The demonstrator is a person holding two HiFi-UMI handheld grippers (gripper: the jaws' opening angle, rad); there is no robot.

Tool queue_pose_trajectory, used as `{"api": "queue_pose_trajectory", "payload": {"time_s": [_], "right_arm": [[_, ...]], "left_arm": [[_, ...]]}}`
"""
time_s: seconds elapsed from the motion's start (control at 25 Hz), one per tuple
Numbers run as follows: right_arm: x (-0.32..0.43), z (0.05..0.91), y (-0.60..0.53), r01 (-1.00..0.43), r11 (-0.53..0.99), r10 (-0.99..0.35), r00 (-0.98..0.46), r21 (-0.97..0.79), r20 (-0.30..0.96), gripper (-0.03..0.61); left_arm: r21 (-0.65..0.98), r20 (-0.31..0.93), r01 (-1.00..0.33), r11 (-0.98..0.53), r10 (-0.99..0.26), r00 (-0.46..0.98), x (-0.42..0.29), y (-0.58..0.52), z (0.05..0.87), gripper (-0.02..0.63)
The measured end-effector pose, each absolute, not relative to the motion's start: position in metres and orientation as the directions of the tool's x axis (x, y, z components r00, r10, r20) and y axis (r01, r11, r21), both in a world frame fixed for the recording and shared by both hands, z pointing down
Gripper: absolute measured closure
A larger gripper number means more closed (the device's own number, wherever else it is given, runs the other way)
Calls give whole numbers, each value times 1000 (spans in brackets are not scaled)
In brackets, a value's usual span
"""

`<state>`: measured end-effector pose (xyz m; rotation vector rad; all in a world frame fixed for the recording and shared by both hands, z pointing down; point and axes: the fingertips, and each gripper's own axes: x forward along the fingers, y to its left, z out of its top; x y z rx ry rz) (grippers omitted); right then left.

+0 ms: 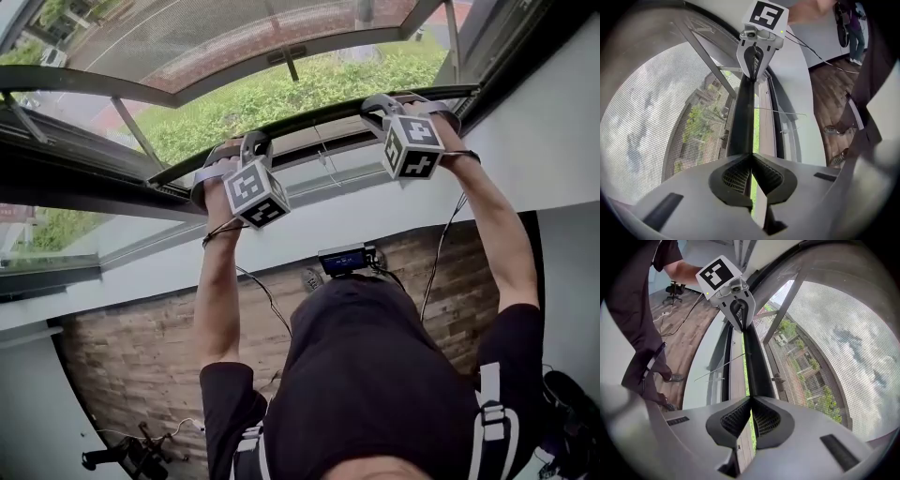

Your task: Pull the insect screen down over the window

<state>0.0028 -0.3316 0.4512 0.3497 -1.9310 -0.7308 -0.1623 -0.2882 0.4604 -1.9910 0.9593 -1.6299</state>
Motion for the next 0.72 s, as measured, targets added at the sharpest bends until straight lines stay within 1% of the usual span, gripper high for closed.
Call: {"api": "queue_pose_trajectory", "payload": {"time_s": [0.36, 0.72], "right_arm": [[3, 499, -332, 63, 797, -517, -441, 600, 734, 557], [3, 508, -328, 55, 803, -521, -418, 593, 744, 557]], "left_arm": [[-633, 739, -268, -727, -670, 72, -163, -289, 511, 592], [-630, 744, -279, -725, -666, 51, -163, -287, 522, 592]]}}
